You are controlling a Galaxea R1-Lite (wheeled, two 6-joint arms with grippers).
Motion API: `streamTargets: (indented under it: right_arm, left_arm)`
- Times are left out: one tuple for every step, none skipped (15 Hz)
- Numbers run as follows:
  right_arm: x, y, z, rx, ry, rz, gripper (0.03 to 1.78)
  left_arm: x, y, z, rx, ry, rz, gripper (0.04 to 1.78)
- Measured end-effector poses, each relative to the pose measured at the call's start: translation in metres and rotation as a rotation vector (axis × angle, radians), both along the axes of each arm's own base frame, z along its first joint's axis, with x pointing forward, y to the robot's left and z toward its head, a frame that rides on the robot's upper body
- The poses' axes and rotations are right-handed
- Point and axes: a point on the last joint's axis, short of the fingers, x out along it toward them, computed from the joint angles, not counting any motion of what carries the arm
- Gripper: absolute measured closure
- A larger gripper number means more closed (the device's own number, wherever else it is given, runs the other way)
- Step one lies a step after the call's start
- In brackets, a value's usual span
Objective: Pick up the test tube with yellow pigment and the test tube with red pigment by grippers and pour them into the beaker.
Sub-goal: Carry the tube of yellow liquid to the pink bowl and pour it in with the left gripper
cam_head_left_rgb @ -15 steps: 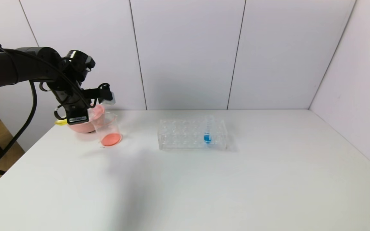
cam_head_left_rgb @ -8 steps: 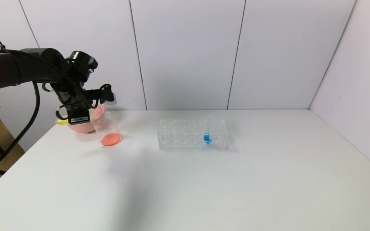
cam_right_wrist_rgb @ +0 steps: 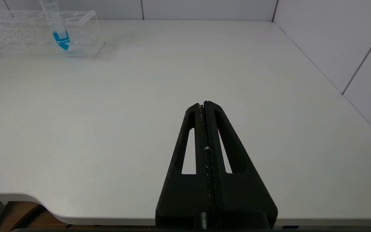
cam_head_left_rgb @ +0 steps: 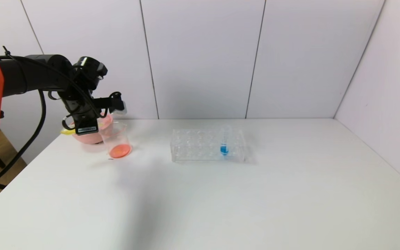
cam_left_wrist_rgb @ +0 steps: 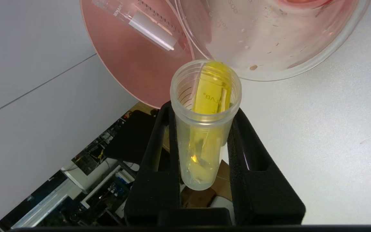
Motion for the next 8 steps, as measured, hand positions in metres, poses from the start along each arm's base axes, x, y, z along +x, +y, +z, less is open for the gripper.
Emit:
streamTargets:
  right_arm:
    - [0.0000, 0.0000, 0.0000, 0.000, 0.000, 0.000, 1.70]
    - [0.0000, 0.0000, 0.0000, 0.000, 0.000, 0.000, 1.70]
    - [0.0000, 0.0000, 0.0000, 0.000, 0.000, 0.000, 1.70]
    - [0.0000, 0.0000, 0.0000, 0.000, 0.000, 0.000, 1.70]
    - [0.0000, 0.0000, 0.0000, 0.000, 0.000, 0.000, 1.70]
    - [0.0000, 0.0000, 0.0000, 0.000, 0.000, 0.000, 1.70]
    - [0.0000, 0.0000, 0.0000, 0.000, 0.000, 0.000, 1.70]
    - [0.0000, 0.0000, 0.0000, 0.000, 0.000, 0.000, 1.70]
  left_arm:
    - [0.0002, 0.0001, -0.0002, 0.002, 0.000, 0.002, 1.38]
    - [0.0002, -0.0005, -0.0006, 0.003, 0.001, 0.002, 1.38]
    - [0.0002, -0.0009, -0.0006, 0.005, 0.001, 0.001, 1.38]
    - [0.0002, -0.0014, -0.0008, 0.008, 0.002, 0.003, 1.38]
    - [0.0001, -0.0018, -0.0008, 0.011, 0.003, 0.002, 1.38]
    - [0.0001, -0.0020, -0.0008, 0.011, 0.004, 0.002, 1.38]
    - [0.0001, -0.0023, -0.0011, 0.011, 0.005, 0.001, 1.38]
    - [-0.0001, -0.0032, -0.0011, 0.012, 0.006, -0.001, 1.38]
